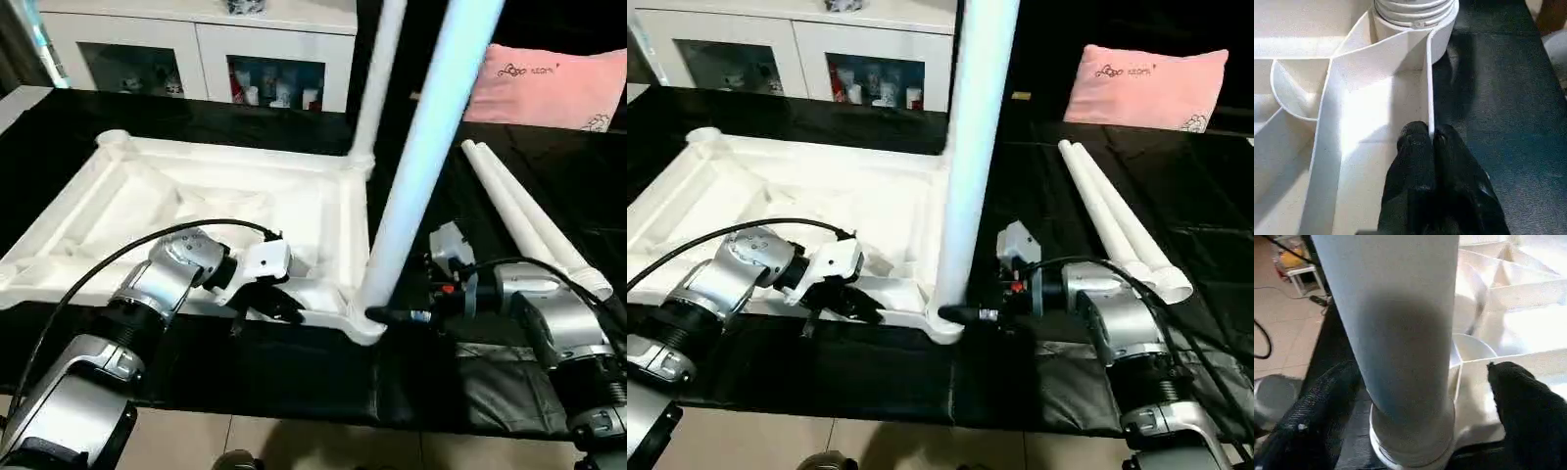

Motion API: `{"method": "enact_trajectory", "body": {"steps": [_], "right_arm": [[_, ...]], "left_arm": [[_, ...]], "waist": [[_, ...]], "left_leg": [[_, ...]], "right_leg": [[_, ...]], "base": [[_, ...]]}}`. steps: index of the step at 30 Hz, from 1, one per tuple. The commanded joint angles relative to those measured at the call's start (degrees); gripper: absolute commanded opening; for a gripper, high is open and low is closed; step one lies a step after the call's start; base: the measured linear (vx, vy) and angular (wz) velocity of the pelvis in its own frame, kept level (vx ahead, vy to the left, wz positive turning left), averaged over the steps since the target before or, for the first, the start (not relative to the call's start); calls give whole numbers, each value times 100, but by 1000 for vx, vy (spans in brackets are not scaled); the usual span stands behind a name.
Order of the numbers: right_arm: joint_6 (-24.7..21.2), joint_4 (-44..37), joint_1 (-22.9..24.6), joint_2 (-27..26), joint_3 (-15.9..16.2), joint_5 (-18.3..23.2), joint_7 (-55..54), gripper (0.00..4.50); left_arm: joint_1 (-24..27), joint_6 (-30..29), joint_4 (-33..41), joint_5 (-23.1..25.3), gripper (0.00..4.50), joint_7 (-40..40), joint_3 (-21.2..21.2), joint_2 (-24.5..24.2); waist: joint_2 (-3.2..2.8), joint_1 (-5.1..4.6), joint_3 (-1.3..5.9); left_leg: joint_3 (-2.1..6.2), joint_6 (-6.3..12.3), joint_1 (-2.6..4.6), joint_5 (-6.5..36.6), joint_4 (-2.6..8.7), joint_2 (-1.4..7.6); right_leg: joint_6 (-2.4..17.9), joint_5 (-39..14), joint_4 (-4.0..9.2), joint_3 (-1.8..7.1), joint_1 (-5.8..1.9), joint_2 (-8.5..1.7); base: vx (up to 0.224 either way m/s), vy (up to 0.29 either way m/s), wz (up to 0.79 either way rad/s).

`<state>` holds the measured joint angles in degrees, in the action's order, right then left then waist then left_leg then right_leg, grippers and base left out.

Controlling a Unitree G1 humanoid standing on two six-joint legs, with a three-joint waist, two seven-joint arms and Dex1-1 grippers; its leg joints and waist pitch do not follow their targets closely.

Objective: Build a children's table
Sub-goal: Rotate leg to tighten

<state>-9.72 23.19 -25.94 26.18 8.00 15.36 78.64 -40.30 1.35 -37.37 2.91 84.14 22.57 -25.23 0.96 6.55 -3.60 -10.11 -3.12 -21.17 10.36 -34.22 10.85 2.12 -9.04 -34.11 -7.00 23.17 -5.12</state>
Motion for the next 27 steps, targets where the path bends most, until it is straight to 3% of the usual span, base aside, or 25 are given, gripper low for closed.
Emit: {"method": "enact_trajectory", "body": {"steps": [1, 20, 27], "right_arm": [[39, 11, -119, 82, 87, 12, 199, 394], [-206, 29, -106, 122, 213, 147, 688, 223], [-269, -89, 3, 87, 222, 169, 658, 204]], "left_arm": [[-19, 221, 292, -79, 0, 274, 127, 57], [-81, 502, 72, 64, 0, 368, 210, 7], [-53, 421, 71, 128, 0, 223, 206, 2]], "waist": [[7, -23, 446], [0, -13, 461], [1, -15, 457]], "left_leg": [[60, 281, 75, 1065, 386, 304], [65, 274, 78, 1033, 377, 306], [61, 259, 83, 1044, 376, 302]], "right_leg": [[1024, -1620, 402, 364, -338, -442], [1038, -1566, 388, 357, -345, -434], [1003, -1640, 399, 357, -341, -430]], "base": [[0, 0, 0], [0, 0, 0], [0, 0, 0]]}}
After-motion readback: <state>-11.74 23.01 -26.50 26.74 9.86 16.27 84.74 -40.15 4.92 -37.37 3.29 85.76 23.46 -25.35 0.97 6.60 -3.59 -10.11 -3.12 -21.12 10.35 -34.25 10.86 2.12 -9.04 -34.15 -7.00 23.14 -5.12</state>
